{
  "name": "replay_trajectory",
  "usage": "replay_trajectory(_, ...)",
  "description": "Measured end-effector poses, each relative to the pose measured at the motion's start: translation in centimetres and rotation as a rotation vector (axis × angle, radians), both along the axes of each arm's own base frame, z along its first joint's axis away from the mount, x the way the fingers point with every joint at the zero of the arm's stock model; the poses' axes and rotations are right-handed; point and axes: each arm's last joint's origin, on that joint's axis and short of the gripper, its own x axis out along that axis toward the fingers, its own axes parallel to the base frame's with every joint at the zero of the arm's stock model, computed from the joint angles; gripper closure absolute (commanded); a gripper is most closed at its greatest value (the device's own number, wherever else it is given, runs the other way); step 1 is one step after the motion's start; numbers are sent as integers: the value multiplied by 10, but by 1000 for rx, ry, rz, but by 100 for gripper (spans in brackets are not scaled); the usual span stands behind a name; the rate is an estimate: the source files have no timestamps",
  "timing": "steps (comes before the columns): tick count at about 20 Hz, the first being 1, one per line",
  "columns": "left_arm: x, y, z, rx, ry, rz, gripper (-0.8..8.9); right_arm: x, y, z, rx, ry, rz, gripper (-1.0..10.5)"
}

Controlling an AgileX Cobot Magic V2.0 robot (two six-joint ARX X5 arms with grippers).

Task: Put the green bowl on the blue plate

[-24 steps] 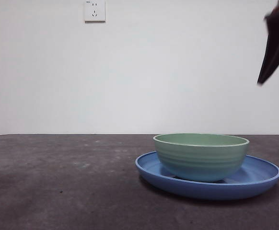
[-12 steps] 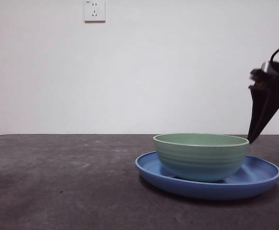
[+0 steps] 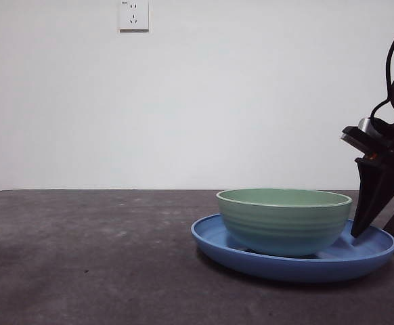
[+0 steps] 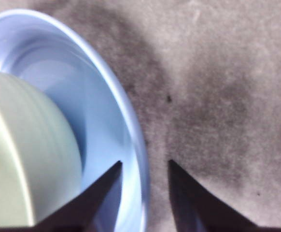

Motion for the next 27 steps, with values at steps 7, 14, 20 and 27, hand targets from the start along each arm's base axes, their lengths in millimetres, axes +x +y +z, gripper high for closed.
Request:
replay_trajectory(7, 0, 0, 0, 0, 0, 0, 251, 0, 0, 0, -2, -2, 8, 935)
replay_trajectory(14, 0, 0, 0, 0, 0, 0, 251, 7, 1, 13, 0, -7, 6, 935)
replay_trajectory(20, 0, 0, 0, 0, 0, 0, 251, 28, 30, 55, 20, -99, 64, 935)
replay_trajectory(27, 0, 0, 0, 0, 0, 0, 251, 23, 93, 61, 75, -133, 167, 935)
